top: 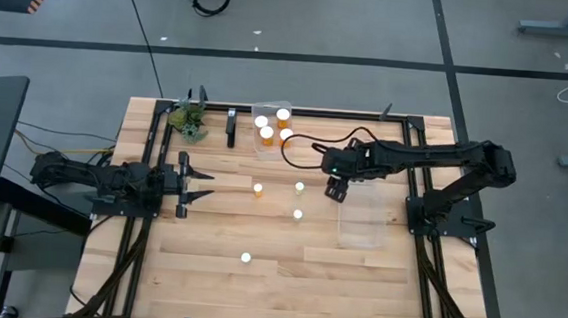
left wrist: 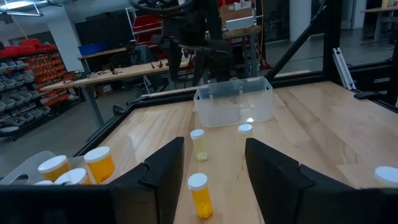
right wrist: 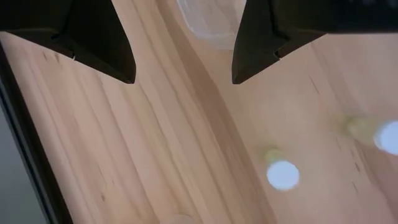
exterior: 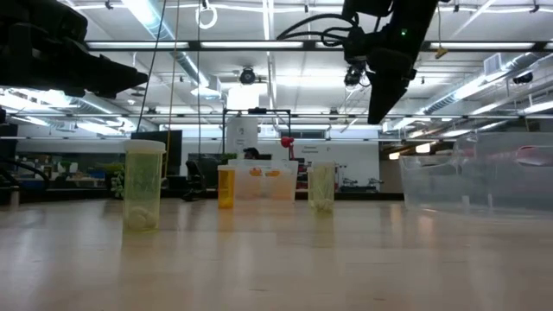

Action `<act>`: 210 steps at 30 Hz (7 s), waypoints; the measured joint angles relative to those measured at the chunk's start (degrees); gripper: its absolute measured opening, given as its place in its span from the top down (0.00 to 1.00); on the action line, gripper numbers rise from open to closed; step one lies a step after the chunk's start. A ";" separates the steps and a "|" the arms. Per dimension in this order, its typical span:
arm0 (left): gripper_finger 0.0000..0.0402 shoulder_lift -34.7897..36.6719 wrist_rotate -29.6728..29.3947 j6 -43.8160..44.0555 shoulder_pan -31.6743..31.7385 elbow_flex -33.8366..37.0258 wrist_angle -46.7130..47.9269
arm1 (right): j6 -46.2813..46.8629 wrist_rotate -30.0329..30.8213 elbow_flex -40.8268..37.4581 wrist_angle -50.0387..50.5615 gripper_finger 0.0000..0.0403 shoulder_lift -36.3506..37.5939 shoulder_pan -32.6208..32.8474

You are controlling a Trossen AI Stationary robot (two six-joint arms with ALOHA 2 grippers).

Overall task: Pick and place medicine bottles into bin by pill shape (circle, oval)
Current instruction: Put the yellow tablet bottle into the bottom transparent bin

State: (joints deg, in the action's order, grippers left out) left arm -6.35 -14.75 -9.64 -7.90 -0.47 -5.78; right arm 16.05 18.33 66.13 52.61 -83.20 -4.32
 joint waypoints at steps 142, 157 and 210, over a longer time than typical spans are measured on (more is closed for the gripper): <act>0.55 -1.14 -0.01 0.00 0.01 0.00 0.04 | -12.91 -12.68 13.07 -13.12 0.49 -26.86 11.93; 0.56 -1.14 -0.01 0.01 0.00 0.00 0.04 | -13.75 -12.33 13.07 -12.95 0.60 -26.86 11.38; 0.56 -1.16 -0.01 0.01 0.01 0.00 0.02 | -13.70 -12.39 16.92 -5.29 0.67 -26.42 11.06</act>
State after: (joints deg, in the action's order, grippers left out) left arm -7.51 -14.76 -9.63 -7.89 -0.47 -5.76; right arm 2.35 5.93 83.05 47.32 -109.62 6.74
